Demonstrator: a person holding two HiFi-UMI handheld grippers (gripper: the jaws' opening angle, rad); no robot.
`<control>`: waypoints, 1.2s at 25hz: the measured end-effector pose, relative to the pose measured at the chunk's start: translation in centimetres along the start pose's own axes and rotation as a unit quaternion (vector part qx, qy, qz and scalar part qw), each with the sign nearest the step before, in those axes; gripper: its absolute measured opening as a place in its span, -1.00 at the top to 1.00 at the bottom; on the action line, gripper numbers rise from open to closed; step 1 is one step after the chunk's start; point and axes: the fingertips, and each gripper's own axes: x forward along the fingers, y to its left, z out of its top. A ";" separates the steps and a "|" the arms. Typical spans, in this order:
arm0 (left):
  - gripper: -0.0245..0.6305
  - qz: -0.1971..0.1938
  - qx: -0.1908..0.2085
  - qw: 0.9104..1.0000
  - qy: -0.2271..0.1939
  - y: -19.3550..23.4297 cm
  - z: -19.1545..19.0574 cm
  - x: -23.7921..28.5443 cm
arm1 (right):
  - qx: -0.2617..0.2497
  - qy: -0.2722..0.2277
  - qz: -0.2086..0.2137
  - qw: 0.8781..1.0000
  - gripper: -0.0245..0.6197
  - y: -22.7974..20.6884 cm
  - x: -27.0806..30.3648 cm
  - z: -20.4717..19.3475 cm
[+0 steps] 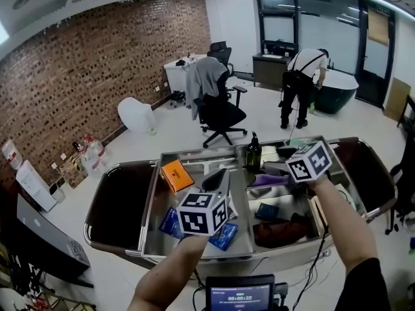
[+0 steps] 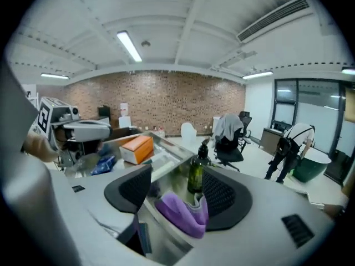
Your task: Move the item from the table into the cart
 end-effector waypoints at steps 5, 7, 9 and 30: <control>0.92 0.022 -0.003 0.998 -0.058 -1.3 1.5 -5.6 | 0.019 -0.143 0.006 0.990 0.02 5.7 -8.9 2.7; 0.92 0.024 0.002 0.997 -0.073 -1.8 1.5 -8.0 | 0.033 -0.187 0.001 0.982 0.03 8.0 -11.8 2.2; 0.92 0.020 0.007 0.997 -0.076 -2.2 1.0 -9.7 | 0.037 -0.206 -0.008 0.978 0.29 9.7 -13.4 1.0; 0.92 0.024 0.023 0.998 -0.061 -4.5 -5.5 -19.8 | 0.072 -0.279 -0.123 0.950 0.89 18.6 -22.0 -6.5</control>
